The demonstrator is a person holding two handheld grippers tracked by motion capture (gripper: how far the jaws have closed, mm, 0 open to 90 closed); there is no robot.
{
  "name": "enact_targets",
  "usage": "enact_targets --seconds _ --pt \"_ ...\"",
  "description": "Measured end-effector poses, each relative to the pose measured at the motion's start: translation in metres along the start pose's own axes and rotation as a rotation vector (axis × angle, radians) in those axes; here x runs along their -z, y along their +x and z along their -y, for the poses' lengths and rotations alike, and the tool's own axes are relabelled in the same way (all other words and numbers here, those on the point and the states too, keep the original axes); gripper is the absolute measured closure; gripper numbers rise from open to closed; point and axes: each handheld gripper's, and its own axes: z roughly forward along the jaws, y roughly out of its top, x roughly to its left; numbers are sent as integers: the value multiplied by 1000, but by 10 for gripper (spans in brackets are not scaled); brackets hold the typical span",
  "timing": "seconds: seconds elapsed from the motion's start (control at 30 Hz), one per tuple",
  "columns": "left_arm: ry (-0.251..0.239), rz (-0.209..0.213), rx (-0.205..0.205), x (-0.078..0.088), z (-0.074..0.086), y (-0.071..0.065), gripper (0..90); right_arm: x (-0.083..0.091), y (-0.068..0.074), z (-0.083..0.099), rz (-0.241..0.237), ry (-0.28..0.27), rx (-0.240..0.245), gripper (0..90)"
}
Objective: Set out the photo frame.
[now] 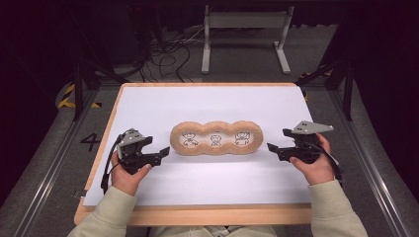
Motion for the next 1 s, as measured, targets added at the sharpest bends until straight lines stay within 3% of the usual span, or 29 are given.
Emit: enact_targets --seconds 0.2,0.37,0.53,0.73,0.83,1.0 --pt "9 -7 -23 12 12 3 221 11 -3 9 -1 -5 -20 167" --pt "-4 -31 -22 24 22 9 220 17 -3 17 -4 3 13 140" --pt "1 -44 -21 34 33 15 224 24 -6 25 -9 -5 2 133" --pt "3 -70 -20 32 40 21 222 35 -13 39 1 -10 -28 130" --pt "0 -75 -42 30 43 23 223 39 -18 47 3 -19 -45 129" --pt "-37 -95 -26 24 52 33 207 29 -27 61 -1 7 -68 130"
